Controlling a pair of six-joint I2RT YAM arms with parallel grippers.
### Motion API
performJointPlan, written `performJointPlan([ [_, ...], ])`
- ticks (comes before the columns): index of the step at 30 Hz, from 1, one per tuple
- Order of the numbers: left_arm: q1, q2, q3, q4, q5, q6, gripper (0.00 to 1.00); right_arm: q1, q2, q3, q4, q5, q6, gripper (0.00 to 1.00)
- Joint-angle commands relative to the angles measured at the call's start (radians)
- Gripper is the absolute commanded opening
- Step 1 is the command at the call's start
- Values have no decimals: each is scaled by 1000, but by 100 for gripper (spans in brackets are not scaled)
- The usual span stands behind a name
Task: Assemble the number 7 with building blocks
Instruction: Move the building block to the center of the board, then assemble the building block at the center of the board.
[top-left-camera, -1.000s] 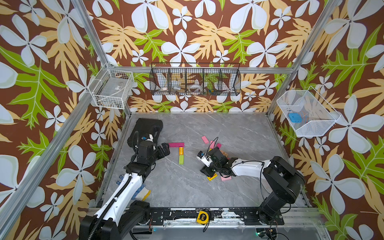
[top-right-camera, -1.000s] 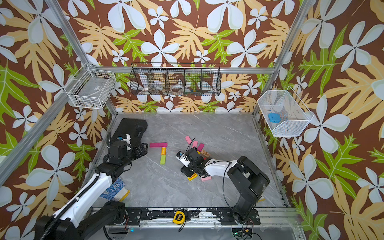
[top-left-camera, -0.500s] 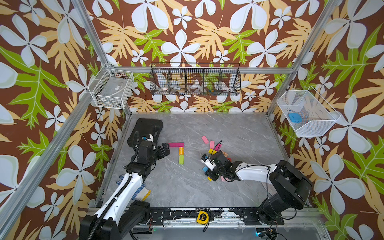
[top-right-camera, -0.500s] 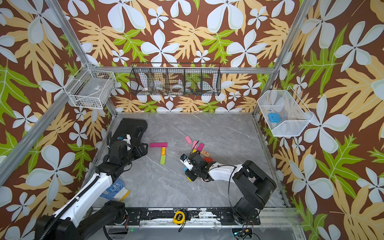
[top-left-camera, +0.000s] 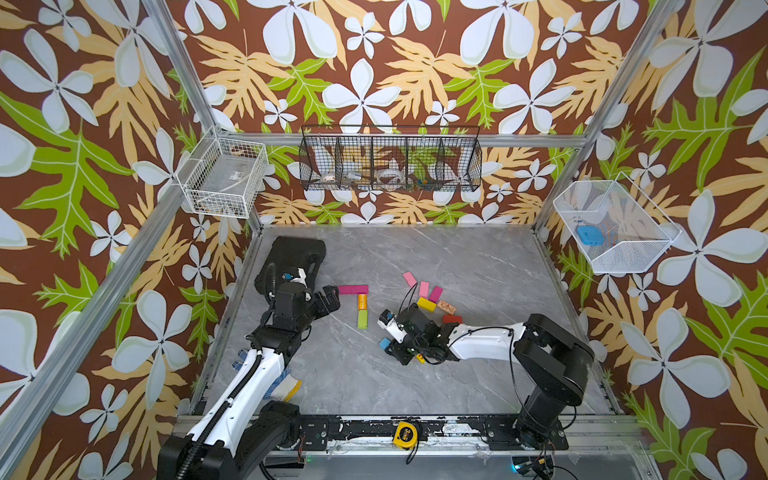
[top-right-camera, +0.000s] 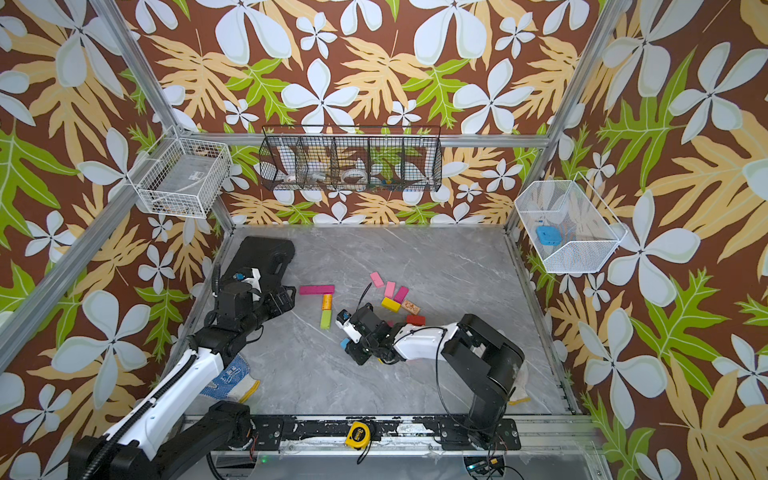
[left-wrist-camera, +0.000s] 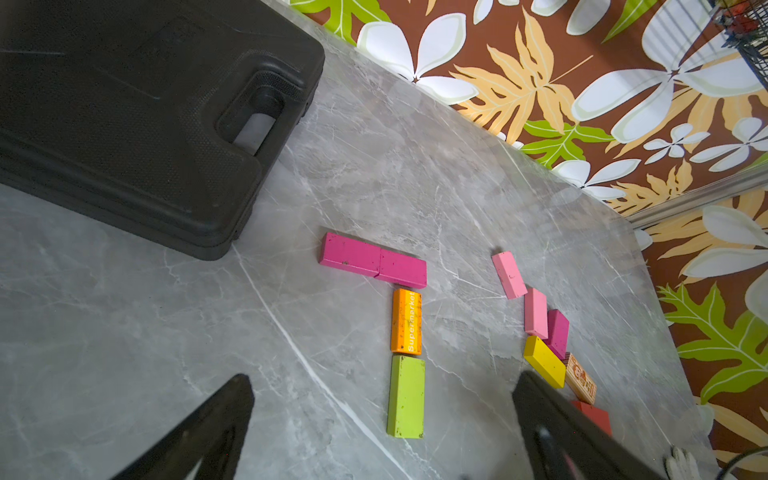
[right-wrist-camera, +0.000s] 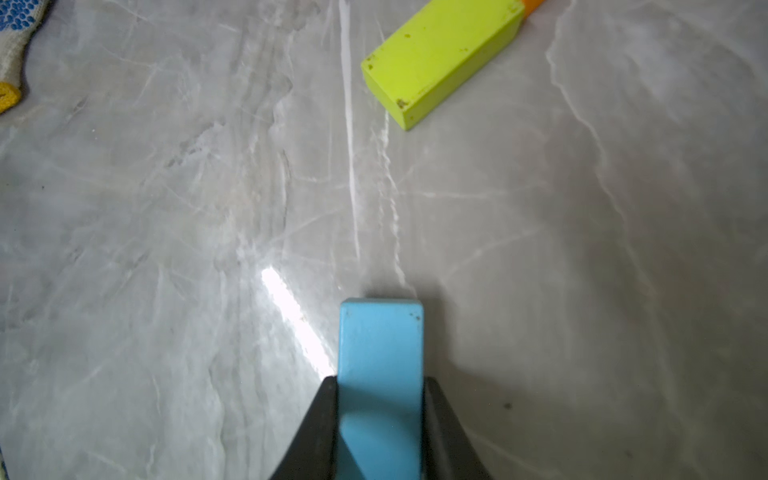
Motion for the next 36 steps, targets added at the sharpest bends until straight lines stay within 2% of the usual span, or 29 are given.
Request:
performJointPlan([
  [1,-1,-8,-1,19,8,2,100,21,33,35,39,60,116,27],
  [7,-1,-2,1,23,12,2,100,34,54,46,109,83,230,30],
  [11,-1,3,7,23,17,3,100,36,67,54,126,57,222,38],
  [16,-1,-5,1,18,7,3,100,30,-8,-26,142,7,34,47],
  [20,-1,-7,1,17,7,3,100,-12,-54,-76,87,-58,-111,49],
  [22,-1,-9,1,15,4,3,100,-29,-68,-84,60,-70,-159,48],
  [25,-1,-15,1,10,-3,3,100,-39,-60,-71,6,-64,-233,41],
  [28,-1,-18,2,5,-7,5,100,-39,-27,-45,-37,-73,-294,40],
  [36,0,-15,7,0,-3,9,100,-41,49,-12,-21,-47,-431,34],
])
